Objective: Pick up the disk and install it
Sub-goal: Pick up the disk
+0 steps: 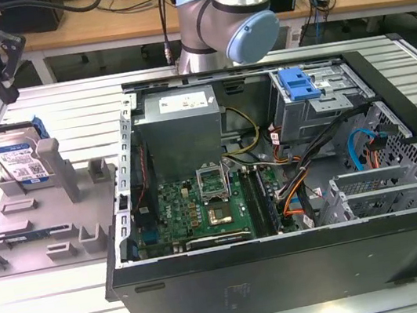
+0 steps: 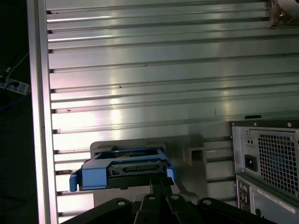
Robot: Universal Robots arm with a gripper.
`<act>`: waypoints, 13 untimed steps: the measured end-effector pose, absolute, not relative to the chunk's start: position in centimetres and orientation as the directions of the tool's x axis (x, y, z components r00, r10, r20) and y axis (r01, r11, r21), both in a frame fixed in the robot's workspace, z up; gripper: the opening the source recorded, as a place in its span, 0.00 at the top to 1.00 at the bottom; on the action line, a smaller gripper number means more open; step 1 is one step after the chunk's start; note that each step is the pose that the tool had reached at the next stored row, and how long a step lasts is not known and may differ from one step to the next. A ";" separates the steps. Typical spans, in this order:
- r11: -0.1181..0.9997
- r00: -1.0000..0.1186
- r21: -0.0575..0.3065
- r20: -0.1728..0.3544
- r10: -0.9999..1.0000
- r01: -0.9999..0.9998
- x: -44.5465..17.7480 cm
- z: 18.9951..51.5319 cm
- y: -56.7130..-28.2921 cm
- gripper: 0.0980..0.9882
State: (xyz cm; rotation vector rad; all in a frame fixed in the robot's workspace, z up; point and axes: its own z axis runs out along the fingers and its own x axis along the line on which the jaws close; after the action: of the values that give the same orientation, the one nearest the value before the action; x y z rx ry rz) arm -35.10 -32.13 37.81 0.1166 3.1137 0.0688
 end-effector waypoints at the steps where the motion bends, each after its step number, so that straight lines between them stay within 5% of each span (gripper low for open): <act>1: 0.996 -0.997 0.045 -0.023 0.075 0.074 -35.1 37.8 -32.1 0.99; 13: 0.999 -1.000 0.045 -0.023 0.021 0.020 -35.1 37.8 -32.1 0.99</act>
State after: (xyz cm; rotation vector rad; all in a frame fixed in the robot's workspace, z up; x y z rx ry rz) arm -35.14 -32.13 37.80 0.0321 3.1172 0.0699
